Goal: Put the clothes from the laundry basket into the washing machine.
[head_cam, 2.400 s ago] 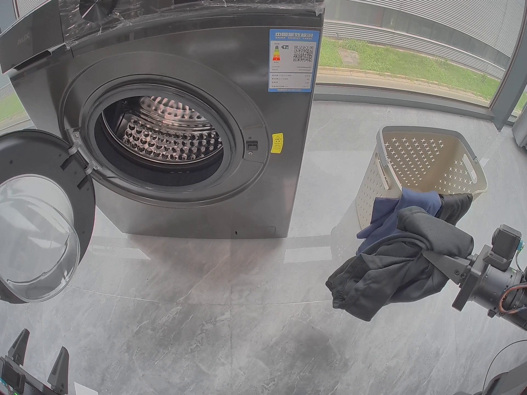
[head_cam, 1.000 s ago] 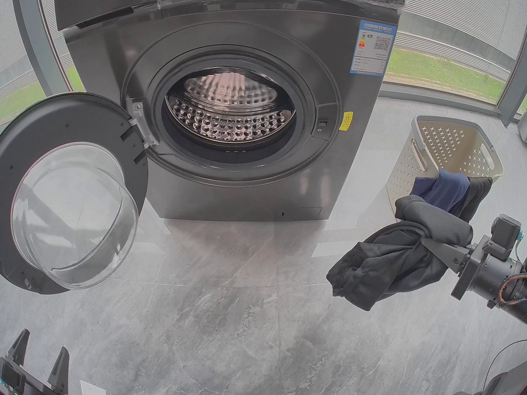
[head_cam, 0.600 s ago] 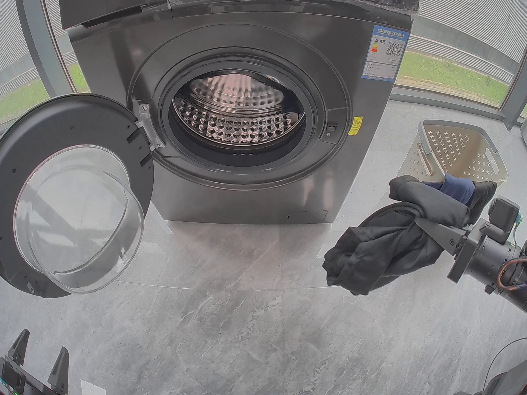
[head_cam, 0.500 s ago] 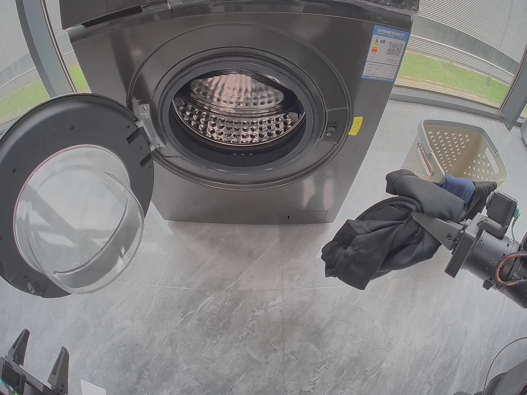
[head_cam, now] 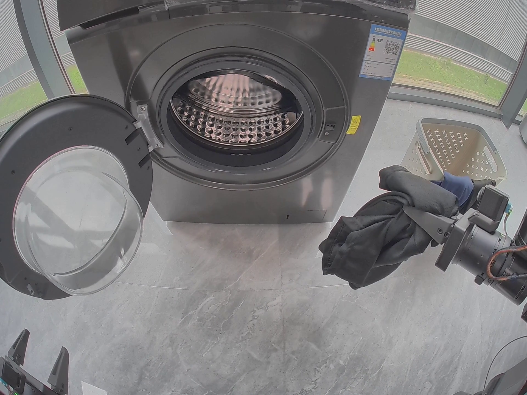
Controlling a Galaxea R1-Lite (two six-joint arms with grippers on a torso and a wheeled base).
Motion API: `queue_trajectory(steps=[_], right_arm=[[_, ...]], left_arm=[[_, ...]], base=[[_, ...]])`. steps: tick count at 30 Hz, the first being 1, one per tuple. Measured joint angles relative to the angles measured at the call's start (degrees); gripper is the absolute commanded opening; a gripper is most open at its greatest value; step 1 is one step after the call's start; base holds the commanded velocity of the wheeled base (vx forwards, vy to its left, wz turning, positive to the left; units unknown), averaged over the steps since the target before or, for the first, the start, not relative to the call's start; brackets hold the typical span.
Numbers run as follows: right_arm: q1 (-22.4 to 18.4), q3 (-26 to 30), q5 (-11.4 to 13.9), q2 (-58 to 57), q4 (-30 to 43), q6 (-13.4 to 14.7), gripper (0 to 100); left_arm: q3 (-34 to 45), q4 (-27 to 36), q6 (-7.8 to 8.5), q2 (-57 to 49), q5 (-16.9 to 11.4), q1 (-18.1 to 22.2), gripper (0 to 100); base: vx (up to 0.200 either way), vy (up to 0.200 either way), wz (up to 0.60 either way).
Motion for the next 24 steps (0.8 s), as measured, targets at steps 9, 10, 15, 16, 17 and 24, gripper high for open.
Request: queue_trajectory(steps=[9,10,15,16,17,24], right_arm=[[0.02,0.18,-0.63,0.06,-0.02,0.35,0],[0.02,0.18,-0.79,0.04,0.0,0.33,0],[0.04,0.13,-0.94,-0.16,-0.02,0.32,0],[0.06,0.16,-0.94,-0.2,0.0,0.32,0],[0.06,0.2,-0.94,-0.22,-0.02,0.32,0],[0.39,0.46,-0.96,-0.22,0.0,0.27,0]], left_arm=[[0.0,0.0,0.01,0.0,0.02,-0.02,100],[0.0,0.0,0.0,0.0,0.0,-0.02,100],[0.0,0.0,0.01,0.0,0.0,0.0,100],[0.0,0.0,0.01,0.0,0.02,0.0,100],[0.0,0.0,0.0,0.0,0.02,0.02,100],[0.0,-0.02,0.0,0.0,0.02,-0.02,100]], base=[[0.0,0.0,0.0],[0.0,0.0,0.0],[0.12,0.0,0.0],[0.0,0.0,0.0],[0.0,0.0,0.0],[0.0,0.0,0.0]])
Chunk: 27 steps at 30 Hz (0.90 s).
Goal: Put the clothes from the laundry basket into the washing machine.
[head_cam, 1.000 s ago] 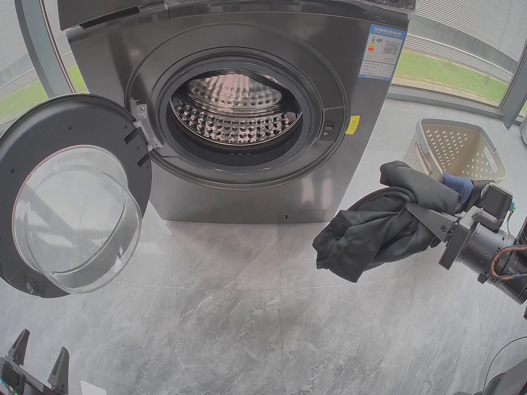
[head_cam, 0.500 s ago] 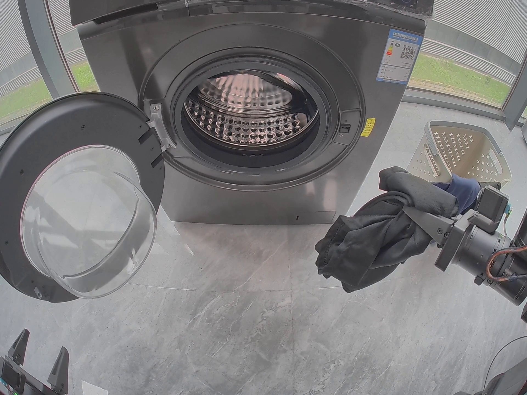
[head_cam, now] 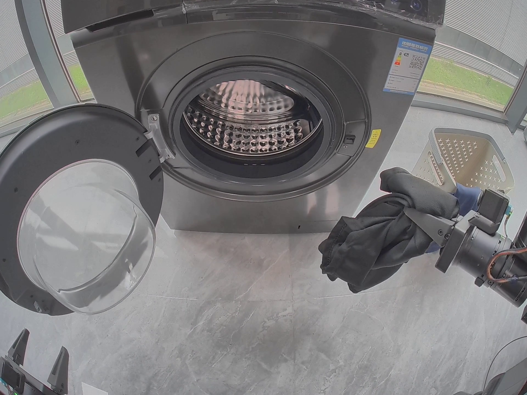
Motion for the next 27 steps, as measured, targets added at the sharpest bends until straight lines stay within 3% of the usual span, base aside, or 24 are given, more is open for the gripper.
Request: queue_trajectory(steps=[12,16,21,27], right_arm=[[3.47,-0.71,-0.02,1.02,-1.4,0.24,0],[5.21,-1.44,-0.3,3.74,-4.72,0.52,0],[8.05,-4.11,-3.24,8.8,-8.48,0.99,0],[11.22,-10.78,-5.86,15.99,-12.04,3.12,0]], left_arm=[[0.0,-0.11,0.55,0.0,0.04,0.11,100],[0.0,-0.13,1.79,0.0,0.0,0.2,100],[0.0,-0.11,2.44,0.0,-0.22,0.33,100],[0.0,-0.13,1.82,0.0,-0.32,0.35,100]], base=[[0.0,0.0,0.0],[0.0,0.0,0.0],[0.0,0.0,0.0],[0.0,0.0,0.0]])
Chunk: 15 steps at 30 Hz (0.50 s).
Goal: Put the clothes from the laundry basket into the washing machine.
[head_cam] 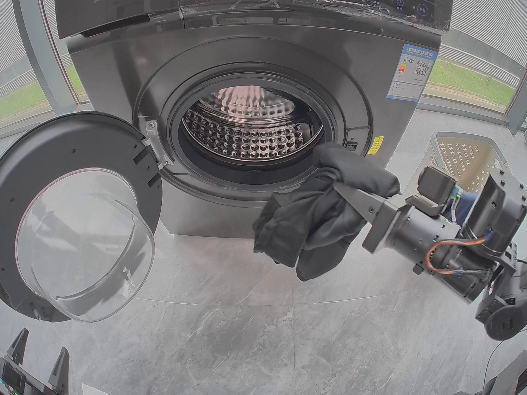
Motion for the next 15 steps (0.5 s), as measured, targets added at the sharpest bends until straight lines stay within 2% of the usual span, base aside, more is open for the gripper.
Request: queue_trajectory(steps=[5,8,11,15], right_arm=[[0.88,-4.19,-0.48,5.01,-3.49,0.52,0],[1.02,-5.35,-0.52,7.0,-4.33,0.6,0],[1.24,-6.51,-0.52,8.75,-5.27,0.63,0],[1.83,-8.19,-0.48,10.74,-6.77,0.66,0]], left_arm=[[0.0,-1.24,-0.63,0.0,-0.37,-0.02,100],[-1.6,-2.91,-1.15,0.26,-2.0,-0.05,100],[-5.57,-3.9,-1.56,1.82,-6.38,-0.18,100],[-8.72,-4.61,-2.02,6.18,-17.59,-0.3,100]], base=[[0.0,0.0,0.0],[0.0,0.0,0.0],[0.0,0.0,0.0],[0.0,0.0,0.0]])
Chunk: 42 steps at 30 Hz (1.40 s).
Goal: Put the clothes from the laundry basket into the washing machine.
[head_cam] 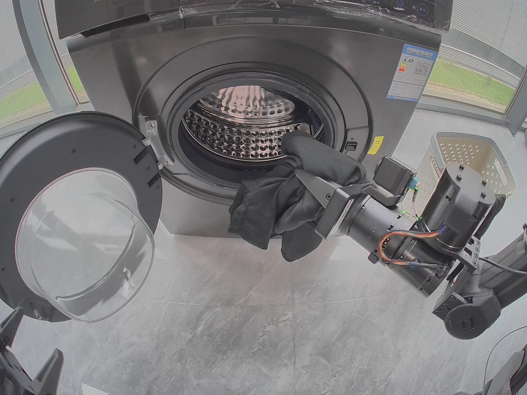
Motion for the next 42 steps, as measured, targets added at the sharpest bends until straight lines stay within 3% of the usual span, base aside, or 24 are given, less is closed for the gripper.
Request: queue_trajectory(steps=[3,6,10,14,18,25,36,42], right_arm=[[0.82,-0.96,0.11,1.17,-0.63,0.02,0],[1.58,-1.67,0.26,1.99,-1.07,0.02,0],[2.22,-2.28,0.39,2.68,-1.61,0.05,0],[2.67,-2.67,0.46,3.23,-2.74,0.05,0],[2.91,-2.85,0.5,3.61,-3.56,0.07,0],[3.16,-2.65,0.48,3.75,-4.02,0.11,0],[3.33,-1.84,0.13,3.78,-4.19,0.09,0],[3.39,-1.38,0.04,3.75,-4.22,0.05,0]], left_arm=[[-0.6,-0.88,-0.11,5.32,-6.02,-0.11,100],[-0.82,-3.51,-0.01,11.68,-10.13,-0.29,100],[-1.01,-8.87,0.0,20.88,-13.36,-1.58,100],[-1.45,-15.17,-0.37,30.7,-14.68,-6.17,100],[-2.51,-19.03,-0.72,39.28,-15.06,-11.63,100],[-5.57,-26.72,-1.16,52.76,-14.54,-17.05,100],[-10.64,-44.65,-2.77,72.41,-8.06,-23.78,100],[-14.06,-53.85,-4.63,82.14,-4.77,-25.84,100]], base=[[0.0,0.0,0.0],[0.0,0.0,0.0],[0.0,0.0,0.0],[0.0,0.0,0.0],[0.0,0.0,0.0],[0.0,0.0,0.0],[0.0,0.0,0.0],[0.0,0.0,0.0]])
